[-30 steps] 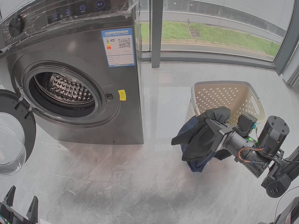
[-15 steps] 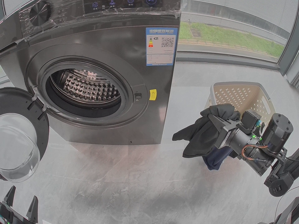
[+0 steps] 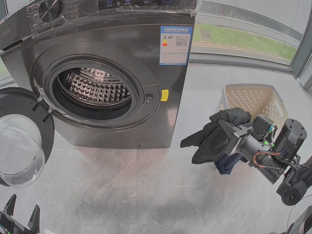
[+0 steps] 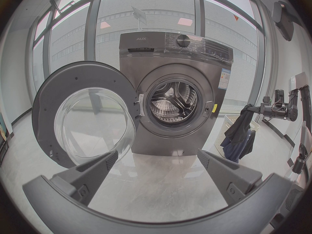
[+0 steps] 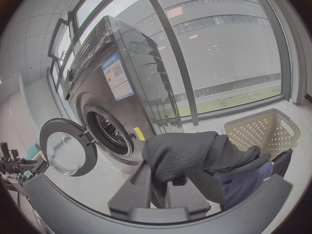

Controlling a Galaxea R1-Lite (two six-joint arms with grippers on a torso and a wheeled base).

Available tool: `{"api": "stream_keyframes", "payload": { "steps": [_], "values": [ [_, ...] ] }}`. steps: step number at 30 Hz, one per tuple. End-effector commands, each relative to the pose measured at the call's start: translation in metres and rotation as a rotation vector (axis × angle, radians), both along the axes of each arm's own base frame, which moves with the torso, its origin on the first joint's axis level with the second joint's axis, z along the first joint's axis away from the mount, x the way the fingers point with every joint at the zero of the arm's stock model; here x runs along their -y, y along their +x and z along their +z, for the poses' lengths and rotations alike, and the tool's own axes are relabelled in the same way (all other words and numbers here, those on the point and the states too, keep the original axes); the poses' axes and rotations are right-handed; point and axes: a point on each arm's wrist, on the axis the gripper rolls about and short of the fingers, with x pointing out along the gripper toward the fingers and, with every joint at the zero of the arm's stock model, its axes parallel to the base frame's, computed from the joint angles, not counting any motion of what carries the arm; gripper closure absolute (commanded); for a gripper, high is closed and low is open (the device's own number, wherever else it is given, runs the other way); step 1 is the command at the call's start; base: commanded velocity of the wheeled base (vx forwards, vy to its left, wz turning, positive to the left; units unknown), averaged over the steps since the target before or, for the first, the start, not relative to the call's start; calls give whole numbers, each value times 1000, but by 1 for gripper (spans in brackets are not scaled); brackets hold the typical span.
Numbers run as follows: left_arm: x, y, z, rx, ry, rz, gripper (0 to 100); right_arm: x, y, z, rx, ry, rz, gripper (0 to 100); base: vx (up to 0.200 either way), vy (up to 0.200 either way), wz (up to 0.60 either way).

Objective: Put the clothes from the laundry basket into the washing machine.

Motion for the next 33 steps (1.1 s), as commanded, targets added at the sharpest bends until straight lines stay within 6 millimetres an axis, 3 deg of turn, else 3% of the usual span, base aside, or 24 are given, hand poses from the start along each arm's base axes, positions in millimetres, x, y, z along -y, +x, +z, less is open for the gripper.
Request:
{"api": "stream_keyframes", "payload": {
  "steps": [1, 8, 33],
  "values": [
    [0, 1, -5, -8, 1, 1, 0, 0, 0, 0, 2, 1, -1, 100, -200, 0, 0],
    [0, 1, -5, -8, 1, 1, 0, 0, 0, 0, 1, 3, -1, 100, 0, 0, 0],
    [0, 1, -5, -8, 1, 1, 0, 1, 0, 1, 2, 3, -1, 100, 0, 184, 0]
  ]
}}
